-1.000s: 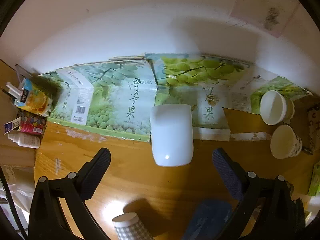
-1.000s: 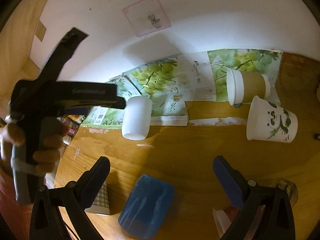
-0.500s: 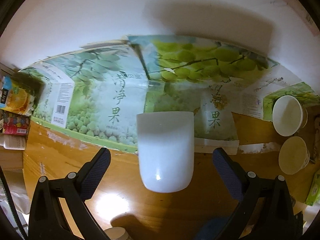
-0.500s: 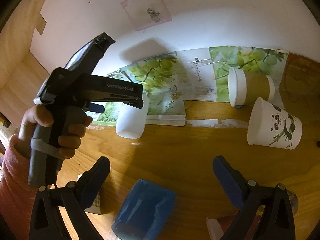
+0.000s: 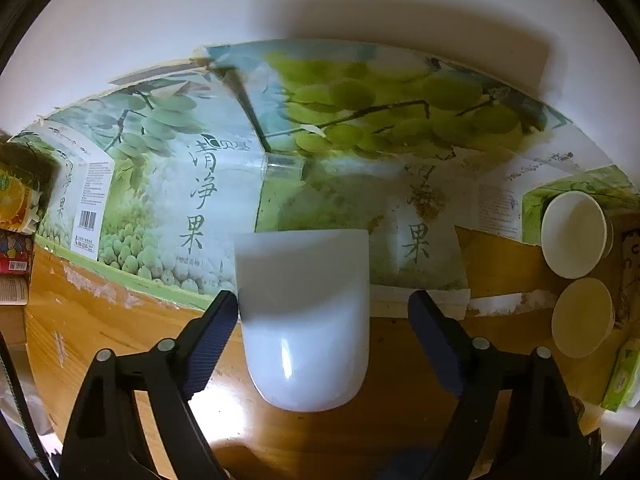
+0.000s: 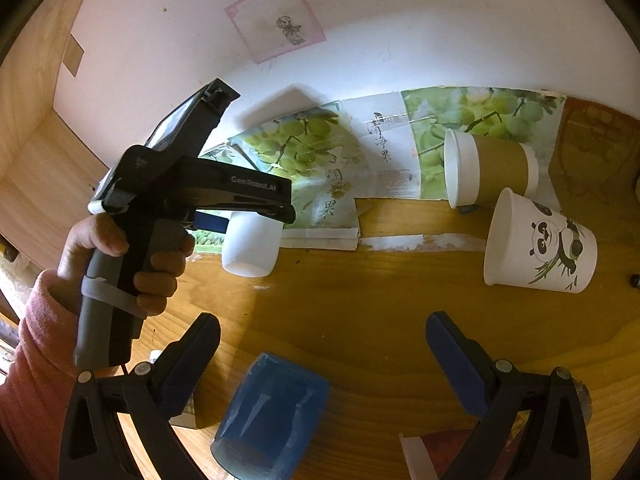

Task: Flip cup upright
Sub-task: 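Close the left gripper on the white frosted cup's base, then lift the white frosted cup with the left gripper away from the wall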

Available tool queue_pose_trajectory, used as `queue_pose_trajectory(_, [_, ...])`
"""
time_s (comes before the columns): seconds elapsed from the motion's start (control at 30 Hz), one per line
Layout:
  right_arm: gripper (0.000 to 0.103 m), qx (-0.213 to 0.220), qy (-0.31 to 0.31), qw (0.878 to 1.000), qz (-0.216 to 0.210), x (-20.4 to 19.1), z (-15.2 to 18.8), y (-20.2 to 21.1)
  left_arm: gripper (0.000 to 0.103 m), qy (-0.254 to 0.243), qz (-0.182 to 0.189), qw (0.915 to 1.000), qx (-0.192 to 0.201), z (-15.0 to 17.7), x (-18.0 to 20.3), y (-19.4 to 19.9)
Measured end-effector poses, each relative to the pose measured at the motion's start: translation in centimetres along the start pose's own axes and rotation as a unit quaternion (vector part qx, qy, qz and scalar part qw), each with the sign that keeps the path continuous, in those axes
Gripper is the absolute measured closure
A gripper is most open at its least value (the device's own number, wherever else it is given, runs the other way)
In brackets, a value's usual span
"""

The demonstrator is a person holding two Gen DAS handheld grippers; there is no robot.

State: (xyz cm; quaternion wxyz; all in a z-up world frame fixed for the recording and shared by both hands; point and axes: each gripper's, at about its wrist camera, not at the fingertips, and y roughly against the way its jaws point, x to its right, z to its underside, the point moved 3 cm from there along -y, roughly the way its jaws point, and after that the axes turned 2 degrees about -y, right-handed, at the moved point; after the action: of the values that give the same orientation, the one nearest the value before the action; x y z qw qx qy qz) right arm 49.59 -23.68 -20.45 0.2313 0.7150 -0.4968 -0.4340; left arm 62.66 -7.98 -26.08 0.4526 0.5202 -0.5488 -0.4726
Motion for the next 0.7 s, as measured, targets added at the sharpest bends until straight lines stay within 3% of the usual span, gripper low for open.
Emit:
queue_pose_trajectory(0.13, [0.000, 0.010, 0.007, 1.000, 0.001, 0.0, 0.0, -0.3, 0.031, -0.004, 0.000, 1.0000, -0.005, 0.0, -0.1, -0.5])
queue_pose_trajectory(0.47, [0.000, 0.014, 0.013, 1.000, 0.000, -0.2, 0.0, -0.5, 0.031, -0.006, 0.009, 0.9999, -0.003, 0.0, -1.4, -0.8])
queue_pose_trajectory(0.7, [0.000, 0.029, 0.026, 0.999, 0.003, -0.7, 0.2, -0.1, 0.031, -0.014, 0.008, 0.9998, 0.015, 0.3, -1.0, 1.2])
